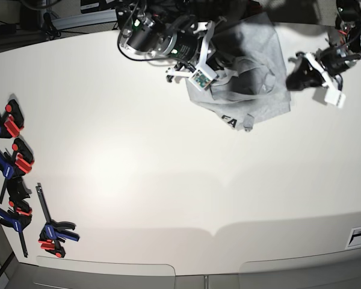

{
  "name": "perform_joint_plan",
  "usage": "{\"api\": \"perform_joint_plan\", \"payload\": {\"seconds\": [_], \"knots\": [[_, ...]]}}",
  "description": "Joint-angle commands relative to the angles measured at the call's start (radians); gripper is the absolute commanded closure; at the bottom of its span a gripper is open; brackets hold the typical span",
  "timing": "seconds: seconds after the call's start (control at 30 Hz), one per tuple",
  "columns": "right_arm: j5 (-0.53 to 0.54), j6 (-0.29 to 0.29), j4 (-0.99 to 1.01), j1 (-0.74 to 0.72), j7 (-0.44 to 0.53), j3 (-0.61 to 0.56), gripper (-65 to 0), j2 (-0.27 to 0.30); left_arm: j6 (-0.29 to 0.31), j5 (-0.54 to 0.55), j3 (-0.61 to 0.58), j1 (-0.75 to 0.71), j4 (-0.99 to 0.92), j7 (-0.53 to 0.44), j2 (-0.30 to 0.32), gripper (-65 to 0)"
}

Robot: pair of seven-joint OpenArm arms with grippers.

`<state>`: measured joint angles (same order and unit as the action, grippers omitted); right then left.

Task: Fold the T-shirt properly
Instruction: 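Move the left gripper onto the shirt's side and grasp the fabric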

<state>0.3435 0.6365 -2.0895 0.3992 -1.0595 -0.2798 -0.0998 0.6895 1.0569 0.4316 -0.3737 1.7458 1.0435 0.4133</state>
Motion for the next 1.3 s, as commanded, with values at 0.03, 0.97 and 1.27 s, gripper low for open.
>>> {"api": "perform_joint_plan", "payload": {"seconds": [0.03, 0.97, 1.27], "knots": [[0.062, 0.027, -0.018, 0.002, 0.012, -0.003, 0.0, -0.006, 0.009, 0.0, 0.004, 0.027, 0.016, -0.024, 0.014, 0.0], [0.21, 0.062, -0.018, 0.003, -0.055, -0.003, 0.0, -0.006, 0.009, 0.085, -0.19, -0.015, 0.016, 0.037, 0.032, -44.0], [0.21, 0.062, -0.018, 0.003, -0.055, -0.003, 0.0, -0.006, 0.009, 0.07, -0.153, 0.016, 0.016, 0.033, 0.033, -36.0]]}}
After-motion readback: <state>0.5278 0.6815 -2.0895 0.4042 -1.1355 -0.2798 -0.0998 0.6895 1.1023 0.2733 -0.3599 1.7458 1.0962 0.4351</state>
